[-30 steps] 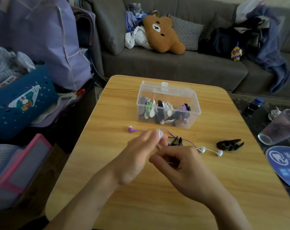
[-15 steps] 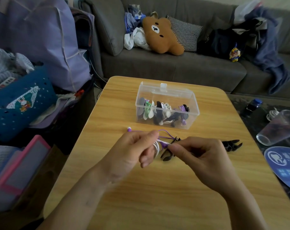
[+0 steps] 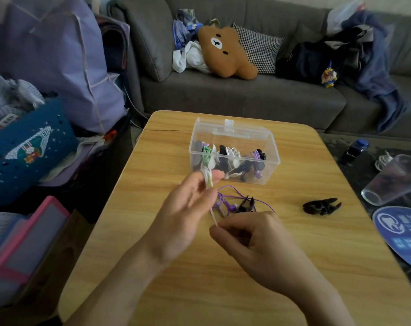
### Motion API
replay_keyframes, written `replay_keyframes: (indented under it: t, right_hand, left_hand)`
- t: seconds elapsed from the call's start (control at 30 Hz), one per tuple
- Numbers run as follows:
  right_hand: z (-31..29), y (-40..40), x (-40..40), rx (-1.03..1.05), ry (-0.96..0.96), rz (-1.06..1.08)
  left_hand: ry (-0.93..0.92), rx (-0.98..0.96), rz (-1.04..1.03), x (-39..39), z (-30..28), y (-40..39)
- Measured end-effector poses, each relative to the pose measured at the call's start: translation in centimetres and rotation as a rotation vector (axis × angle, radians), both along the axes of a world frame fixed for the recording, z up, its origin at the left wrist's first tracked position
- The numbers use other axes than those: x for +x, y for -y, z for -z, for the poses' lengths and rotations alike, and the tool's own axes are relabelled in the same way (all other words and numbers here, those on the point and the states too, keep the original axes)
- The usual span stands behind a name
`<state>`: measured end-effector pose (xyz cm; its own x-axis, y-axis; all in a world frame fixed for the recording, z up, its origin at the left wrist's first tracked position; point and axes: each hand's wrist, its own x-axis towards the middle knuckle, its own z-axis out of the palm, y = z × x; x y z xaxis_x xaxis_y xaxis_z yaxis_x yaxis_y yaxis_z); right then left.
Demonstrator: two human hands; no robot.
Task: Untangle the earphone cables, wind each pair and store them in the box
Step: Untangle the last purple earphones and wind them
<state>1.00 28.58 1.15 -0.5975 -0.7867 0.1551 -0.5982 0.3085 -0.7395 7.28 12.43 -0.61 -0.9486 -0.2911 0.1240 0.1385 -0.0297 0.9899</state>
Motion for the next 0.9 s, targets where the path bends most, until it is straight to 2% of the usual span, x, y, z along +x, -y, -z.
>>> replay_keyframes:
  t: [0.13, 0.23, 0.33, 0.5, 0.6, 0.7, 0.83, 0.9]
  right_hand:
    - [-0.6, -0.3, 0.1, -0.045, 0.07, -0.012]
    - [-1.1, -0.8, -0.4, -0.122, 0.185, 0.075]
    - [-1.4, -1.4, -1.1, -0.133, 0.184, 0.167]
    - [-1.6, -1.9, -1.8, -0.135, 0.213, 0.201]
    - [-1.6, -1.8, -1.8, -0.155, 0.224, 0.182]
    - [-1.5, -1.5, -1.7, -0.205, 0.251, 0.183]
    - [-0.5, -1.0, -1.8, -0.17, 0.242, 0.192]
    - [0.3, -0.6, -1.6, -0.121, 0.209, 0.172]
  left_hand:
    - [0.055, -0.346, -0.007, 0.2, 0.3, -0.4]
    - [0.036, -0.441, 0.013, 0.1, -0.3, -0.1]
    - [0.133, -0.442, 0.119, 0.4, -0.5, 0.4]
    - [0.244, -0.168, 0.402, 0.6, -1.0, 0.8]
    - [0.306, -0.056, 0.49, 0.6, -1.3, 1.1]
    - [0.336, 0.052, 0.417, 0.6, -1.7, 1.0]
    - [0.204, 0.596, 0.091, -0.1, -1.7, 1.1]
    - [0.094, 0.806, 0.04, -0.5, -1.6, 1.3]
